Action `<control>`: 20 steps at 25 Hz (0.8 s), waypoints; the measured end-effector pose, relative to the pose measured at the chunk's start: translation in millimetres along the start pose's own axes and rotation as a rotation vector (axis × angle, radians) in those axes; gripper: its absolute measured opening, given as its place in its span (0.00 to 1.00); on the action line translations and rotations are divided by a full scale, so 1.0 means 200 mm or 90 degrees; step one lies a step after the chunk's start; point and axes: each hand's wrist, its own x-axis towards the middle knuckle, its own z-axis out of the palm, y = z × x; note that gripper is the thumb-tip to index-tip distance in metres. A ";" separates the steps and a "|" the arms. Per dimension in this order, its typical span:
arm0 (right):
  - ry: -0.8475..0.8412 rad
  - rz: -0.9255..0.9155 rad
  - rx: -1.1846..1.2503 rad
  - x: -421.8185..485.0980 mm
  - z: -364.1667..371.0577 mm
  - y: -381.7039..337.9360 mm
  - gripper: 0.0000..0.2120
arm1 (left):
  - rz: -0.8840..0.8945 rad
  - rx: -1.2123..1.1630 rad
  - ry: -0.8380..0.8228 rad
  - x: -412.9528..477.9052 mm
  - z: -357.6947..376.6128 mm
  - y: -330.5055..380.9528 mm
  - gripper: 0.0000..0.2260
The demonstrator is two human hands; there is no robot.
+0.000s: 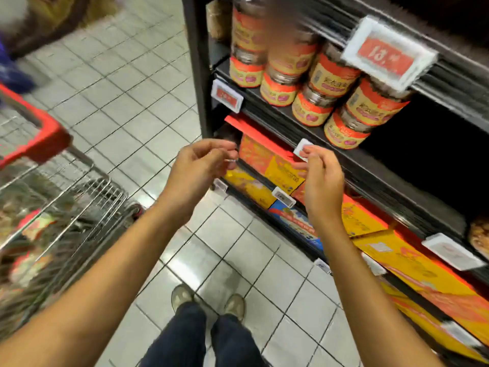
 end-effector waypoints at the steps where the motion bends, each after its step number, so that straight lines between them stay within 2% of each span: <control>1: -0.071 0.000 0.015 -0.07 0.10 -0.07 0.09 | -0.023 -0.008 0.030 -0.08 -0.12 0.01 0.11; 5: -0.416 0.007 0.044 -0.48 0.66 -0.36 0.10 | -0.080 -0.115 0.232 -0.48 -0.77 -0.02 0.10; 9: -0.655 -0.053 0.058 -0.89 1.27 -0.64 0.13 | -0.066 -0.189 0.402 -0.77 -1.46 -0.11 0.10; 11: -0.733 -0.092 0.075 -1.07 1.59 -0.76 0.12 | -0.057 -0.204 0.472 -0.86 -1.84 -0.11 0.10; 14: -0.827 -0.096 0.009 -1.37 2.18 -0.87 0.10 | -0.069 -0.215 0.552 -0.94 -2.48 -0.12 0.10; 17: -0.880 0.019 -0.138 -1.59 2.76 -0.80 0.13 | -0.159 -0.255 0.615 -0.93 -2.99 -0.25 0.11; 20: -0.857 0.065 -0.298 -1.67 3.17 -0.59 0.13 | -0.294 -0.243 0.599 -0.83 -3.30 -0.49 0.15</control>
